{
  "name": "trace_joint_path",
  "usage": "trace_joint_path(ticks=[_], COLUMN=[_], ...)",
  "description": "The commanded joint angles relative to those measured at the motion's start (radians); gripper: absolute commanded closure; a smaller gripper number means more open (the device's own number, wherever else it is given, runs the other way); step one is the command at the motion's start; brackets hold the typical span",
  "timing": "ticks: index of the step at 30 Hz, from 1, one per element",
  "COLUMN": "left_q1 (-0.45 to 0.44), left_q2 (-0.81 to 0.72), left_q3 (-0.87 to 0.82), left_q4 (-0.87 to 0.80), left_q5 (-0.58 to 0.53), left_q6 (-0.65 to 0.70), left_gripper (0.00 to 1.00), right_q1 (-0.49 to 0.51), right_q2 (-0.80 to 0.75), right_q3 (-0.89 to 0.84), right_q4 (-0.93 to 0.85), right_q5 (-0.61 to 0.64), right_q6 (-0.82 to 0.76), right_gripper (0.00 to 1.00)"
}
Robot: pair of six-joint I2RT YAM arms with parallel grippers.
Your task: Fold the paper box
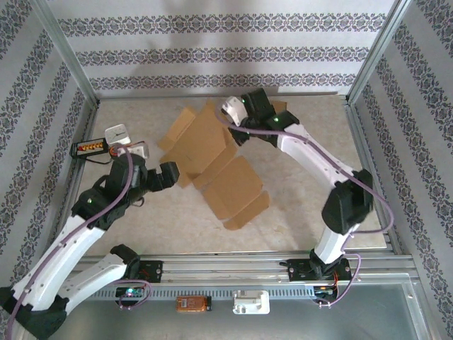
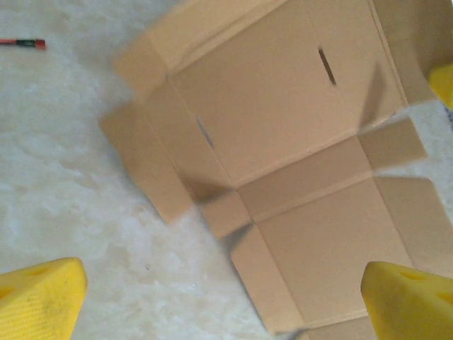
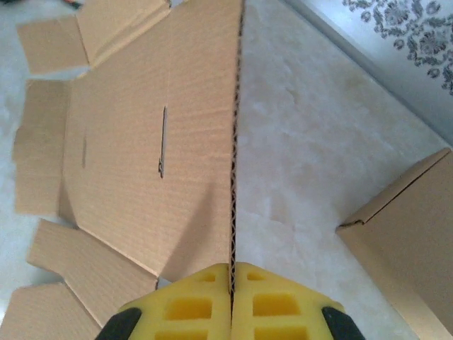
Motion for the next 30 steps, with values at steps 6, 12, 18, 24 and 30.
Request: trace_joint_path(ticks=[6, 12, 18, 24, 30], left_q1=[0.298, 0.463, 0.481, 0.486, 0.507], left_q2=[0.208, 0.377, 0.511, 0.557, 0.547], left_q3=[0.053, 0.000, -0.079, -0.159, -0.222], left_q4=[-0.055, 0.076, 0.171, 0.259, 0.375], left_q5=[0.430, 0.691, 0.764, 0.722, 0.670], left_q6=[0.333, 0.337, 0.222, 0.070, 0.029], left_gripper=[0.01, 0.11, 0.28, 0.41, 0.32], right_q1=[0.001, -0.008, -0.019, -0.030, -0.030], right_q2=[-0.117, -0.130, -0.127, -0.124, -0.118], right_q3=[-0.289, -0.313, -0.323, -0.327, -0.329], right_q4=[0.119, 0.124, 0.141, 0.174, 0.180], right_q5=[-0.082, -0.101, -0.088, -0.082, -0.092], right_q6=[-0.123, -0.110, -0.104, -0.091, -0.084], right_gripper=[1.00, 1.00, 1.00, 1.00, 1.00])
